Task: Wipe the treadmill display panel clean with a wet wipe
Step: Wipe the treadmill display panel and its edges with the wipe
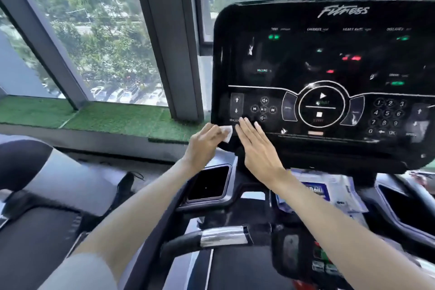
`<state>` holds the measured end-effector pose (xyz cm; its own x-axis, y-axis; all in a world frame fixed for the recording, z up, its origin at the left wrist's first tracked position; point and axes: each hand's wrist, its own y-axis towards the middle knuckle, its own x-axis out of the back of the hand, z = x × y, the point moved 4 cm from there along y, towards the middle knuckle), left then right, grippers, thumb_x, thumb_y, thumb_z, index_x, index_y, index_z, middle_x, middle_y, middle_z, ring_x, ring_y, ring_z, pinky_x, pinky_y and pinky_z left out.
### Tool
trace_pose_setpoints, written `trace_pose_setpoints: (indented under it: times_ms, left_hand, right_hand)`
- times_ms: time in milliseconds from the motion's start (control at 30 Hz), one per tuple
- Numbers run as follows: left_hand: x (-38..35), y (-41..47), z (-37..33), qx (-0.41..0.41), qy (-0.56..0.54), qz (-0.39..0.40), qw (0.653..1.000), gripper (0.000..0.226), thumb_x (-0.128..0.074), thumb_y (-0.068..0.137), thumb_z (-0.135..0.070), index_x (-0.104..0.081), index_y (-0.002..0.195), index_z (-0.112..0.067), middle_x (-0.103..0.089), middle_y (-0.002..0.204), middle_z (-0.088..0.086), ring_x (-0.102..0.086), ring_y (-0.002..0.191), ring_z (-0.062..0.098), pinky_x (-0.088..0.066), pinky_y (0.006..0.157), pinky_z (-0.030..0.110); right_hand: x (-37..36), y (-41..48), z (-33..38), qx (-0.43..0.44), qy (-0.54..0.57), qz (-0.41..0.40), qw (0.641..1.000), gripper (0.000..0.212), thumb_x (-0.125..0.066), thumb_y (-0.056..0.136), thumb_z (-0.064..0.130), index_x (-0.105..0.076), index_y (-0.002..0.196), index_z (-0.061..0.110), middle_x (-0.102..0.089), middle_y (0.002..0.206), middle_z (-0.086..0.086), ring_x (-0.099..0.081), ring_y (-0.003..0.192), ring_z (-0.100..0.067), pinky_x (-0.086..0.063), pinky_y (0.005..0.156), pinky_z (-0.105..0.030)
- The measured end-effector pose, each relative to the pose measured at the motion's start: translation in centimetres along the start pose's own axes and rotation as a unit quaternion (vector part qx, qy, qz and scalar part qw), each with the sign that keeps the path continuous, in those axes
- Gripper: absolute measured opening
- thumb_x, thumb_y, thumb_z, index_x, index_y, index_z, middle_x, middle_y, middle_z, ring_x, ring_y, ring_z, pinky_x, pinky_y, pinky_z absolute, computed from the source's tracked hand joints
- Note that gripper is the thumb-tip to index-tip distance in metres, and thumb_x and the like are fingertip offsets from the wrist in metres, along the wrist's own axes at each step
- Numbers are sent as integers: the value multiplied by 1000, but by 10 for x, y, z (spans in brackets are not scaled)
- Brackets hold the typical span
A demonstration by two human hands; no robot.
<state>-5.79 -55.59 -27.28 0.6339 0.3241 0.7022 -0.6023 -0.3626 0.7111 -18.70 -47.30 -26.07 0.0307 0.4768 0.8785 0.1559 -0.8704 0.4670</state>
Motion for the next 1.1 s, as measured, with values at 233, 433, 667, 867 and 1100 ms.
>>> trace_pose_setpoints:
  times_ms: [233,433,667,867,1100]
  left_hand:
    - [-7,-30,-8,-81,-29,124,988,36,-56,75,12,-60,99,-14,-42,88,-3,-44,78,16,-52,52,36]
    - [41,94,-39,164,-180,-39,969,24,-50,83,8,-67,86,-8,-51,84,4,-51,78,20,-45,62,29]
    - [-17,180,-140,364,-639,199,648,36,-47,84,6,-58,117,-1,-64,103,18,-62,85,25,-49,67,31]
    - [-45,229,-229,311,-634,281,649,36,-48,85,6,-59,117,-5,-67,93,8,-64,73,14,-50,56,25]
    - [-66,267,-317,199,-432,72,877,22,-70,83,-21,-60,102,-22,-59,99,-7,-56,87,-4,-43,71,8]
  right_hand:
    - [8,-14,-4,-4,0,-13,1000,64,-20,73,-1,-45,132,-7,-43,141,-20,-38,134,-29,-19,111,-41]
    - [38,-1,-51,-108,86,-130,982,51,-32,74,-4,-60,117,-3,-63,118,-16,-56,114,-31,-30,108,-38]
    - [102,-23,-161,-395,577,-197,687,21,-52,89,10,-64,105,16,-69,96,-2,-64,88,-16,-53,74,-28]
    - [153,-75,-251,-393,609,-185,663,5,-65,84,11,-68,87,10,-68,85,-6,-62,77,-15,-49,62,-22]
    - [178,-109,-341,-439,562,-195,673,25,-70,78,12,-62,101,17,-63,82,-9,-62,72,-18,-48,59,-25]
